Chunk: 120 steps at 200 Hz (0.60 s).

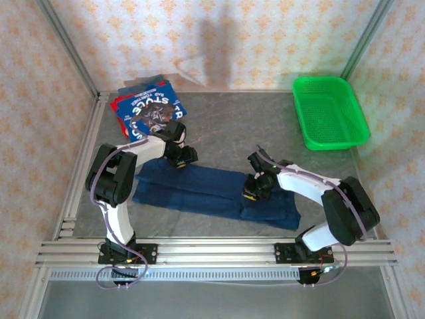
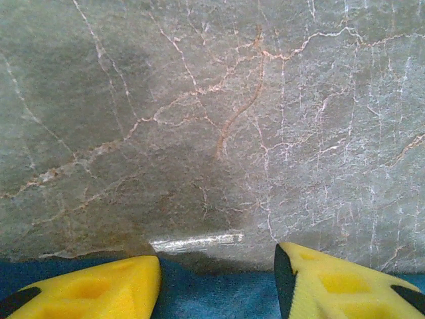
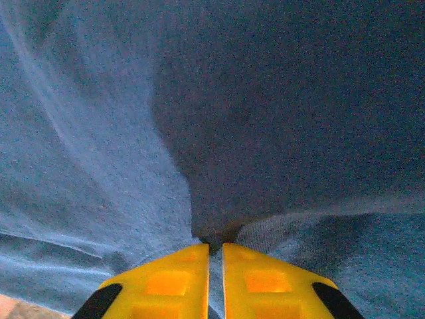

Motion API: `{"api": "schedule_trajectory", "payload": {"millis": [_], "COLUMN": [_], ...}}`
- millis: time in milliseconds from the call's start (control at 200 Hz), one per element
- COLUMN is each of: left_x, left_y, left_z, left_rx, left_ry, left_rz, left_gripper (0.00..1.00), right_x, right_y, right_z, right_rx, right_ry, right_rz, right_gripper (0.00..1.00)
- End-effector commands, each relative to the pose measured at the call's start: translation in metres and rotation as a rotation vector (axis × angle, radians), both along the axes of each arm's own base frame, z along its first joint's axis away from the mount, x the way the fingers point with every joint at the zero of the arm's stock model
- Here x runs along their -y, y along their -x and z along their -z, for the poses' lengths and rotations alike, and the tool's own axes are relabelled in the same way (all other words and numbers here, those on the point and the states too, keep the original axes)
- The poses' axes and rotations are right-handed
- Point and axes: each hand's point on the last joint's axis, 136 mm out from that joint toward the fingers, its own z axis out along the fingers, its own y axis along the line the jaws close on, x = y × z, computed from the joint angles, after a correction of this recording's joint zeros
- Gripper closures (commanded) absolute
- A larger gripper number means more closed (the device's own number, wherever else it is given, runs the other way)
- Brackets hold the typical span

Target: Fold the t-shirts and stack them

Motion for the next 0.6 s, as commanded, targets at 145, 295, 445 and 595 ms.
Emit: {"api": "schedule_trajectory", "payload": {"millis": [145, 295, 445, 595], "left_x": [-0.036, -0.041, -0.043, -0.044], "left_y": [0.039, 0.04, 0.042, 0.045], "left_z": [0.057, 0.064, 0.067, 0.068], "left_rx": [-0.179, -0.196, -0.208, -0.211], "left_ry": [-0.122, -0.123, -0.125, -0.127], "left_rz": [-0.045, -0.056, -0.059, -0.06], "left_gripper": [0.48, 0.48, 0.48, 0.48], "right_x": [0.016, 0.023, 0.027, 0.037], "right_y": [0.054, 0.086, 0.099, 0.111], "right_z": [-0.003, 0.0, 0.0, -0.016], "right_rx": [-0.088, -0.159, -0.167, -0.163], "right_ry": [0.01, 0.04, 0.057, 0.087], "right_rz": [-0.07, -0.067, -0.043, -0.031], "right_gripper": [0.88, 0.88, 0.9, 0.91]}}
